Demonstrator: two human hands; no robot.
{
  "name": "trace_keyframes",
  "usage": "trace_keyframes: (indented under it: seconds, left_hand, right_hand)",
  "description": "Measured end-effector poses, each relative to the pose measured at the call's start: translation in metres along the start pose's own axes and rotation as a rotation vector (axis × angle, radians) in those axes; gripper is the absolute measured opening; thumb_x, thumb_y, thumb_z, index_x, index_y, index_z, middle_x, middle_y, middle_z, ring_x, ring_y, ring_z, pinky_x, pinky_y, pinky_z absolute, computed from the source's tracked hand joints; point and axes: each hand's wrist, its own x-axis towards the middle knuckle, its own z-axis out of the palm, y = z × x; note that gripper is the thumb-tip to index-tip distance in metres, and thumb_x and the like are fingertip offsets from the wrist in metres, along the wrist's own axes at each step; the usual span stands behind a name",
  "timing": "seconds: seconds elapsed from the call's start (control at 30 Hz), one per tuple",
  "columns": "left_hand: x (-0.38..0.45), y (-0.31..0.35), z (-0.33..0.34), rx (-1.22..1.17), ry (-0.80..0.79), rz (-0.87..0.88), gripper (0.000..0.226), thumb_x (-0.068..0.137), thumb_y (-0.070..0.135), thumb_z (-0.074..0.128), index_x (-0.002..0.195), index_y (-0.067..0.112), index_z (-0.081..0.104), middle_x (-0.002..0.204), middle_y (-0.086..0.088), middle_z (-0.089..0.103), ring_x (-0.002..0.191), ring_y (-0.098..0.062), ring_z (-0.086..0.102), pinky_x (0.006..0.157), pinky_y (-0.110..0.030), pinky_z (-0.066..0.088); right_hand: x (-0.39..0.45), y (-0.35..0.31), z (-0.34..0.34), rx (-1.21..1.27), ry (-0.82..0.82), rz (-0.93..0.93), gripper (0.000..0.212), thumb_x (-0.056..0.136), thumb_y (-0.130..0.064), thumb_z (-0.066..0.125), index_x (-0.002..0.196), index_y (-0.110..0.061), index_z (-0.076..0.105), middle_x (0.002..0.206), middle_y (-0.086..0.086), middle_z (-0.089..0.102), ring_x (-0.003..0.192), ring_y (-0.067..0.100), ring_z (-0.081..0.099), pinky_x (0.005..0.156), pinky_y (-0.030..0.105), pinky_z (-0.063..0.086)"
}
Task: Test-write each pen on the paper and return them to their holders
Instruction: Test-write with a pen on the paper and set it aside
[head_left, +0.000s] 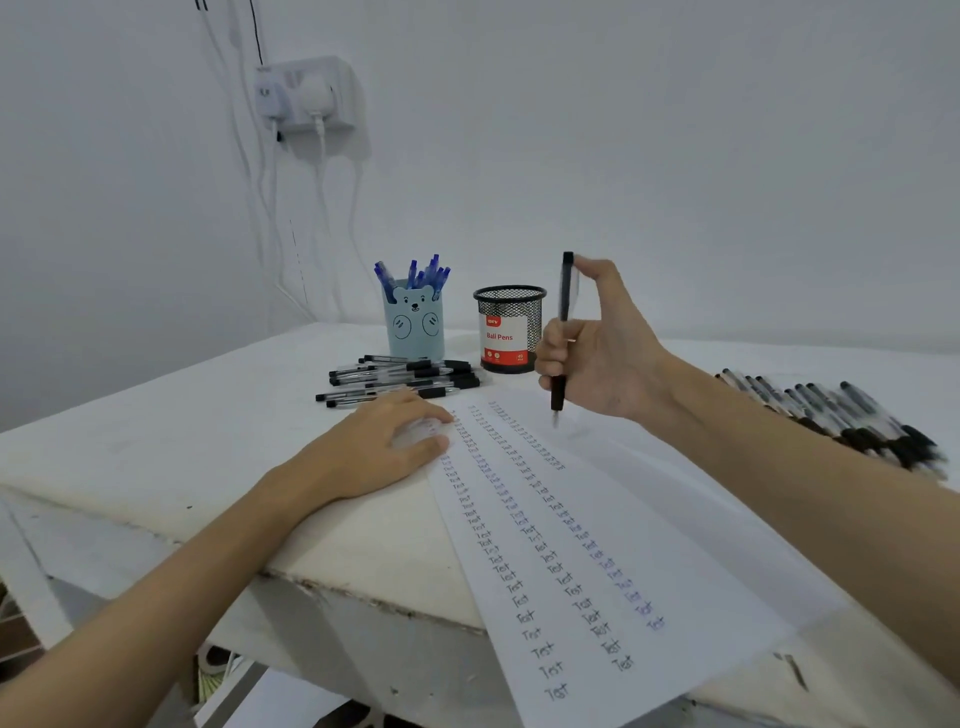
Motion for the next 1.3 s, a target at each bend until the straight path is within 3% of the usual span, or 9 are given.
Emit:
trace_keyframes:
  seconds: [0.13,0.37,0.53,0.63,0.8,0.93,1.03,1.13,1.3]
  left_hand:
    - [-0.001,0.001,0.0,-0.008,-0.001,-0.009,0.046,0.078,0.057,0.043,0.117,0.037,0.058,0.116,0.014,0.052,0.109,-0.002,0.048,0.092,-0.02,0.034]
    - [0.0,0.003,0.0,0.009,-0.005,-0.021,0.047,0.078,0.058,0.043,0.117,0.035,0.058,0.116,0.014,0.053,0.107,-0.002,0.049,0.088,-0.015,0.034]
    - [0.002,0.004,-0.003,0.038,-0.052,-0.007,0.042,0.084,0.058,0.049,0.119,0.036,0.057,0.121,0.015,0.053,0.115,-0.003,0.047,0.1,-0.023,0.033]
    - [0.007,0.005,-0.005,0.047,-0.088,0.01,0.032,0.088,0.054,0.051,0.117,0.041,0.056,0.123,0.019,0.052,0.117,-0.001,0.045,0.104,-0.028,0.033]
    - [0.027,0.018,-0.005,0.074,-0.168,0.04,0.055,0.072,0.075,0.039,0.117,0.046,0.052,0.128,0.024,0.047,0.121,0.0,0.04,0.105,-0.026,0.029]
    - [0.035,0.025,0.005,0.07,-0.178,0.088,0.042,0.087,0.059,0.049,0.124,0.04,0.052,0.134,0.019,0.046,0.125,-0.002,0.039,0.106,-0.024,0.027]
    - [0.035,0.023,0.013,-0.018,-0.143,0.087,0.042,0.086,0.059,0.052,0.123,0.04,0.053,0.134,0.017,0.047,0.125,-0.001,0.04,0.108,-0.026,0.028]
    - [0.032,0.022,0.015,-0.071,-0.126,0.058,0.055,0.071,0.073,0.044,0.118,0.046,0.053,0.132,0.02,0.05,0.123,0.0,0.042,0.107,-0.026,0.031]
    - [0.031,0.024,0.015,-0.089,-0.105,0.035,0.04,0.084,0.057,0.055,0.121,0.04,0.055,0.132,0.017,0.051,0.123,-0.001,0.043,0.103,-0.022,0.03]
  right_hand:
    - [-0.001,-0.004,-0.003,0.093,-0.023,-0.037,0.077,0.065,-0.087,0.041,0.044,-0.014,0.031,0.048,0.001,0.022,0.052,0.016,0.019,0.056,0.026,0.023]
    - [-0.002,-0.006,-0.009,0.106,0.044,-0.11,0.059,0.078,-0.059,0.042,0.041,-0.015,0.028,0.048,0.001,0.015,0.062,0.018,0.009,0.055,0.029,0.019]
    - [-0.006,-0.008,-0.004,0.016,0.069,-0.161,0.048,0.079,-0.051,0.063,0.084,-0.003,0.059,0.038,-0.003,0.038,0.044,0.012,0.025,0.054,0.022,0.027]
    - [-0.007,-0.011,-0.01,-0.082,0.043,-0.167,0.038,0.096,-0.028,0.039,0.096,0.002,0.063,0.051,0.007,0.057,0.05,0.017,0.048,0.059,0.023,0.04]
    - [-0.02,-0.001,-0.027,-0.46,0.109,-0.066,0.072,0.096,-0.057,0.026,0.091,0.003,0.065,0.065,0.022,0.067,0.055,0.029,0.058,0.067,0.033,0.047]
    - [-0.028,0.023,-0.027,-0.581,0.197,-0.192,0.03,0.091,-0.029,0.058,0.072,-0.007,0.065,0.054,-0.001,0.062,0.051,0.014,0.051,0.055,0.02,0.039]
    - [-0.027,0.036,-0.022,-0.575,0.286,-0.18,0.037,0.093,-0.022,0.05,0.06,-0.008,0.054,0.033,-0.006,0.041,0.031,0.009,0.031,0.036,0.015,0.024]
    - [-0.025,0.04,-0.014,-0.558,0.274,-0.153,0.041,0.093,-0.025,0.043,0.059,-0.005,0.055,0.04,0.003,0.045,0.03,0.016,0.037,0.034,0.014,0.026]
    - [-0.023,0.045,-0.007,-0.688,0.294,-0.22,0.034,0.087,-0.022,0.056,0.06,-0.001,0.056,0.039,0.005,0.048,0.034,0.018,0.037,0.036,0.018,0.028]
